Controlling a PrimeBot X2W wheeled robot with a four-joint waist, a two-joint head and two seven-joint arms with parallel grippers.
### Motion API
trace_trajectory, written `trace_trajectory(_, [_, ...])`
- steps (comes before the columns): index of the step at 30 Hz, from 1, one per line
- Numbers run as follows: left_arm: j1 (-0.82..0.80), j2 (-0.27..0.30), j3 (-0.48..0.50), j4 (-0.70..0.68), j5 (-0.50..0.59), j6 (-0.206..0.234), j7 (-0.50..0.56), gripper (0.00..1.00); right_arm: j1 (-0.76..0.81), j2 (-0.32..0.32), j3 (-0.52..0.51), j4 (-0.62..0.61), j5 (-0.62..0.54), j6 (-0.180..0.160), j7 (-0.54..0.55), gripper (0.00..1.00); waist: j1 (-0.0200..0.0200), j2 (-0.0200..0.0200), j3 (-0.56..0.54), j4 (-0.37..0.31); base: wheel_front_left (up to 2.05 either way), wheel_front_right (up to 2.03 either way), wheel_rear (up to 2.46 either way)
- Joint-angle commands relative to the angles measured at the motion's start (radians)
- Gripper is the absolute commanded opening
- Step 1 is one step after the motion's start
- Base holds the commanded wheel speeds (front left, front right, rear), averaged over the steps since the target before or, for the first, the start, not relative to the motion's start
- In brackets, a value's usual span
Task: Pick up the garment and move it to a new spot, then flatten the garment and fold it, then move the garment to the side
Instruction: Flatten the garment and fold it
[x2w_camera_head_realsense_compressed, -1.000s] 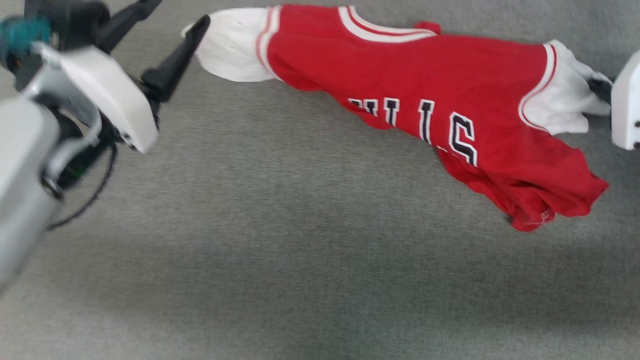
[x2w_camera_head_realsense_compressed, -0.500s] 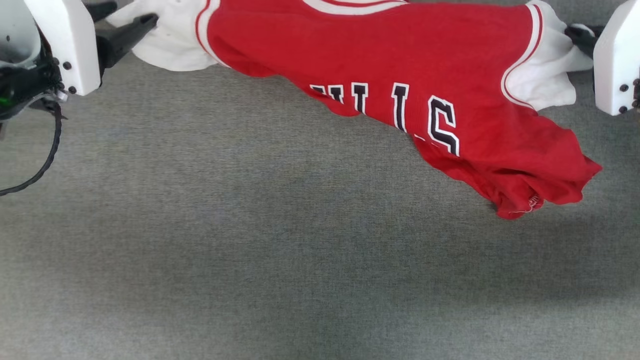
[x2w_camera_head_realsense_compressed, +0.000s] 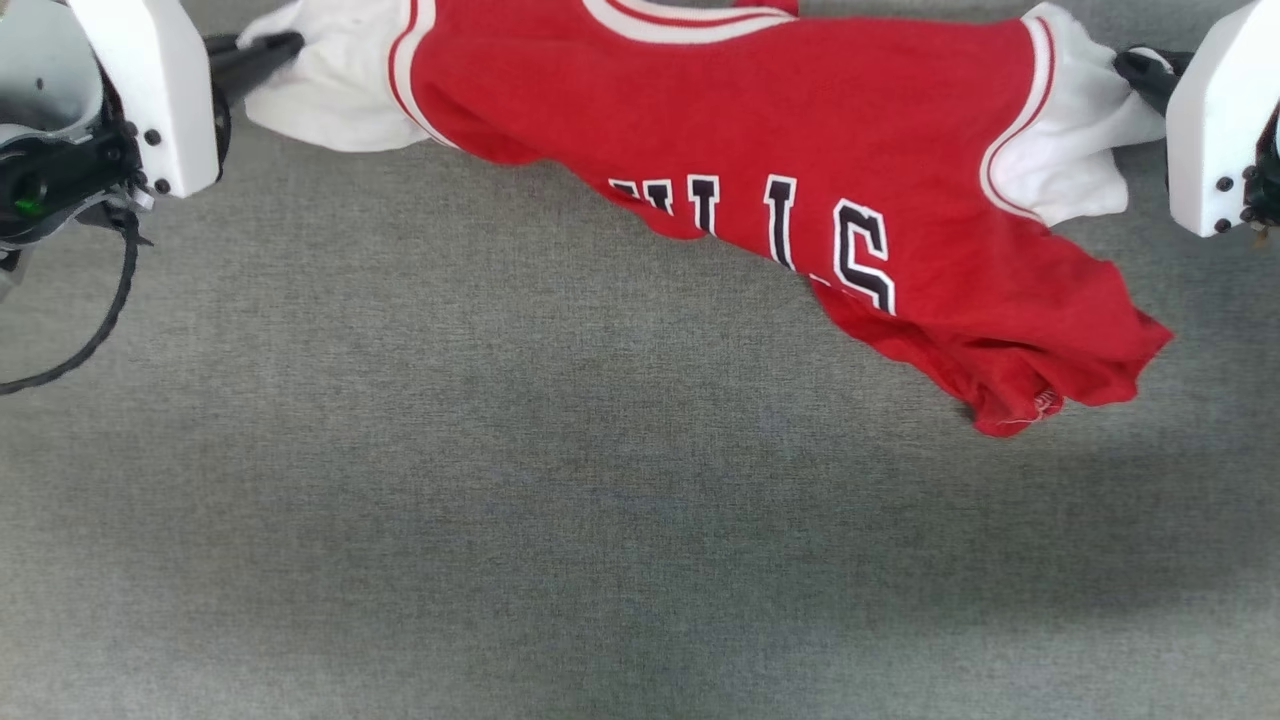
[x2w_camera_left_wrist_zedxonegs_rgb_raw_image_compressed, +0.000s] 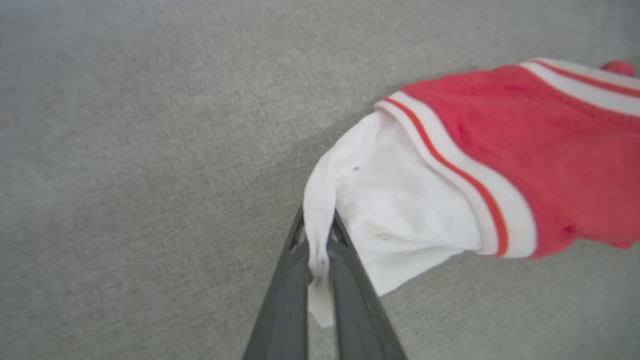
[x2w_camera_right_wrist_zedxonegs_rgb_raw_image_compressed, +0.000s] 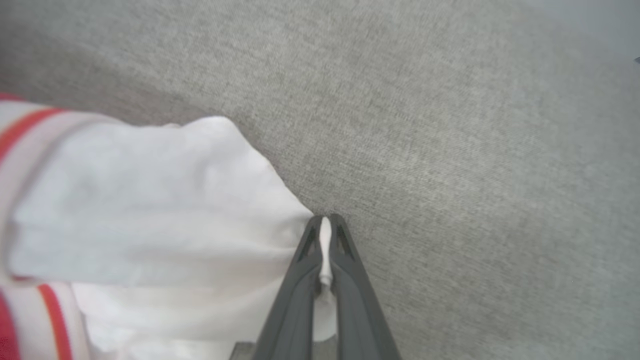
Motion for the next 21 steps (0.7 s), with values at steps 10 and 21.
trace_trajectory(10, [-0.035,-0.02,0.062,0.058,-0.058,0.001,-0.302,0.0,-0.097,0.075,-0.193,0.073,-0.106,-0.001,-0.275,0.0,0.0,0.0,-0.078,-0.016,0.0,0.0,0.0])
trace_trajectory(21, [-0.258,-0.151,0.237,0.274,-0.073,0.001,-0.668,0.0,-0.514,0.298,-0.533,0.335,-0.355,-0.001,-0.608,0.0,0.0,0.0,-0.084,-0.038,0.0,0.0,0.0])
